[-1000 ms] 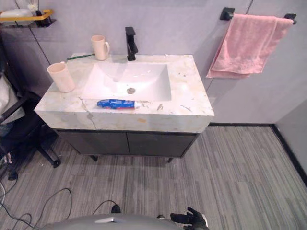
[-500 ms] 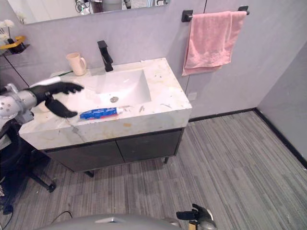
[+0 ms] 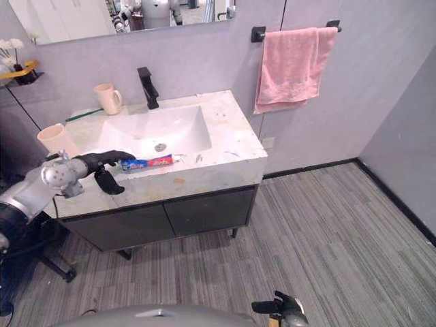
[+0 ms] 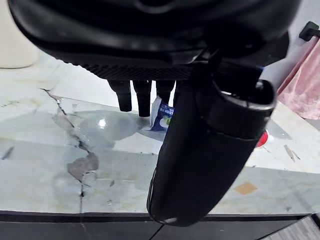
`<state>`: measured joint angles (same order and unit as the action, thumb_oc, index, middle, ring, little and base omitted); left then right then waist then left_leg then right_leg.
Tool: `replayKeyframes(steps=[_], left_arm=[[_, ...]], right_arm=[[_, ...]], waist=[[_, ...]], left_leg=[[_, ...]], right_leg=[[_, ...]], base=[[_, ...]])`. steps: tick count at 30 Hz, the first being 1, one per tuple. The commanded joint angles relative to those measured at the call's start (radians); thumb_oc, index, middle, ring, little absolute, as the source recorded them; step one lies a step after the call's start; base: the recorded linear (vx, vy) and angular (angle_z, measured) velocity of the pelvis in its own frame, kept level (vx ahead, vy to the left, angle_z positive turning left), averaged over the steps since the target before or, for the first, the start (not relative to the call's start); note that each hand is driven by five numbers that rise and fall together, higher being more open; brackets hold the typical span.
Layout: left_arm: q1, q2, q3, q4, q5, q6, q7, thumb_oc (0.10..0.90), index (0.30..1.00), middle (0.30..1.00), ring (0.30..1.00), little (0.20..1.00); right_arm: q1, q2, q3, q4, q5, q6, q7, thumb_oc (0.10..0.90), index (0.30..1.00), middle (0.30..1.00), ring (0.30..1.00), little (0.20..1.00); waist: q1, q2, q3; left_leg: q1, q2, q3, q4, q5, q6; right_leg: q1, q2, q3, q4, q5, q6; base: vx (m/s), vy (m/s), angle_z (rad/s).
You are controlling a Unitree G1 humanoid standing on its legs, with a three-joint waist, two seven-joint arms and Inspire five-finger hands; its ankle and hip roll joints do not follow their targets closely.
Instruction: Organize the bathroom.
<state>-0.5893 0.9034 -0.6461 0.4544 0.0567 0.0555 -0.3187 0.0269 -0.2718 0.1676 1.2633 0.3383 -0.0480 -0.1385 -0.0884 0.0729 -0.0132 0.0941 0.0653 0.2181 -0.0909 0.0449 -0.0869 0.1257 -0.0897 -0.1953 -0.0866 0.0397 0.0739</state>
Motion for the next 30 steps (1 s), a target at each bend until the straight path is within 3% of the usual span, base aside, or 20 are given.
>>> replayKeyframes(steps=[1,30], left_arm=[[-0.152,0.004,0.076,0.077,0.064,-0.026,0.098,0.8,0.9,0.9,0.9,0.9],[-0.218,0.023,0.07,0.147,0.096,-0.048,0.104,0.8,0.9,0.9,0.9,0.9]], right_arm=[[-0.066,-0.023,-0.001,0.04,-0.012,-0.033,-0.015,0.8,0.9,0.9,0.9,0.9],[-0.071,-0.022,0.029,0.04,-0.016,-0.022,-0.018,0.8,0.9,0.9,0.9,0.9]], waist=[[-0.02,-0.005,-0.001],[-0.027,-0.001,-0.004]], left_leg=[[0.057,-0.002,0.041,0.004,-0.055,0.056],[0.063,-0.006,0.051,0.004,-0.057,0.06]], right_leg=[[0.003,0.008,-0.009,0.004,-0.014,0.055],[0.006,0.012,-0.01,0.007,-0.017,0.05]], base=[[0.02,-0.009,-0.08],[0.0,-0.001,-0.01]])
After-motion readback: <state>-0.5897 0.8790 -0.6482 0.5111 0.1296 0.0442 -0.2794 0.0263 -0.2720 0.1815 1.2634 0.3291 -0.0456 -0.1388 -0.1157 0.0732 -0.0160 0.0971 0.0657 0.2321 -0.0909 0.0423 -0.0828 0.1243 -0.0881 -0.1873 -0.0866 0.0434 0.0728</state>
